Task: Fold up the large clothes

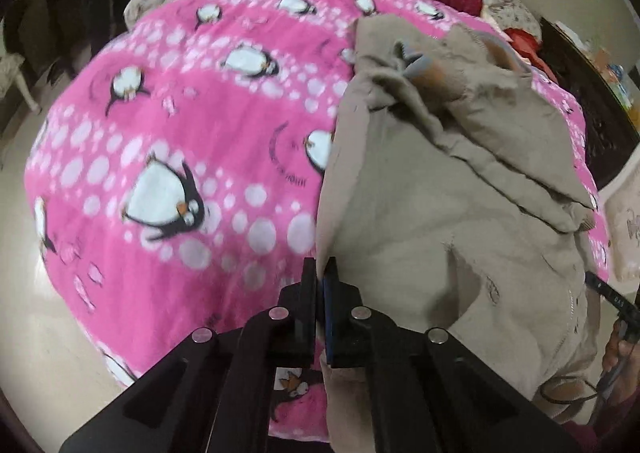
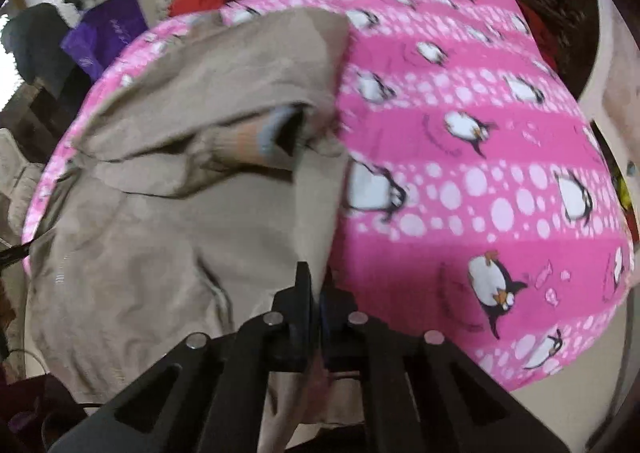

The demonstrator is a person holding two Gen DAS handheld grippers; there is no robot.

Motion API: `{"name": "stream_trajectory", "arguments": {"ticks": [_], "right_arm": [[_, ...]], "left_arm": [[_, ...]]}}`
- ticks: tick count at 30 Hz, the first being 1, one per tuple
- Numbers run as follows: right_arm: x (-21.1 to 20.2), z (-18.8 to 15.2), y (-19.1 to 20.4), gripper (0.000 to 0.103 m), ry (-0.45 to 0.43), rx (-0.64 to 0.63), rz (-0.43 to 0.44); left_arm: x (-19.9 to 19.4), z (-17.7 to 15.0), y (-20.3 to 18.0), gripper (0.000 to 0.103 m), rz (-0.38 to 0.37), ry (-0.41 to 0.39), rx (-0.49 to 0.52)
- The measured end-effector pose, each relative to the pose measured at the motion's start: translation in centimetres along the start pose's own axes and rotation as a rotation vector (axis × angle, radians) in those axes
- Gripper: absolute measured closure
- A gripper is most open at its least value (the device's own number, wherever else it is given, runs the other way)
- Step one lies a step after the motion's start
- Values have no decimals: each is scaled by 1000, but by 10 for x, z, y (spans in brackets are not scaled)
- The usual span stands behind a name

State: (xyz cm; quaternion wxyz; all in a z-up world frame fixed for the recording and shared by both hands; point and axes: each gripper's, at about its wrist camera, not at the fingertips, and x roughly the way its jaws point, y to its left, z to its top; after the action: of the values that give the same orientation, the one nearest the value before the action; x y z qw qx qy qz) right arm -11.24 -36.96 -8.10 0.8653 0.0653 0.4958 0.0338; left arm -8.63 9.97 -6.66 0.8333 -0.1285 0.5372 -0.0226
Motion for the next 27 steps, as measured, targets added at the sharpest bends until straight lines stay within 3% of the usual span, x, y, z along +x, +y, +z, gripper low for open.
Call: {"name": "stream_trajectory", "arguments": {"ticks": [4, 5, 6, 7, 9, 15, 23, 27], "right_arm": [[-9, -2, -9, 98, -18, 77, 52], [-18, -4, -13, 97, -19, 112, 99], [-23, -7, -17, 85, -10, 129, 136], [-27, -11, -20, 63, 1, 139, 166], [-37, -23, -21, 42, 24, 139, 201], [-38, -66, -13, 39, 151, 153, 331], [-22, -116, 15, 33, 293, 38, 318], [-17, -130, 7, 33, 305, 69, 306]], "left_arm": [[-5, 0, -10, 103, 8, -14, 24], [-8, -1, -11, 103, 0, -12, 27], [-12, -3, -12, 102, -11, -11, 29], [-16, -6, -12, 94, -22, -8, 30], [-23, -14, -11, 82, -54, 2, 29], [-34, -49, -9, 67, -140, 80, 23], [-36, -90, -9, 61, -142, 146, 72], [-33, -99, -13, 60, -149, 154, 90]]}}
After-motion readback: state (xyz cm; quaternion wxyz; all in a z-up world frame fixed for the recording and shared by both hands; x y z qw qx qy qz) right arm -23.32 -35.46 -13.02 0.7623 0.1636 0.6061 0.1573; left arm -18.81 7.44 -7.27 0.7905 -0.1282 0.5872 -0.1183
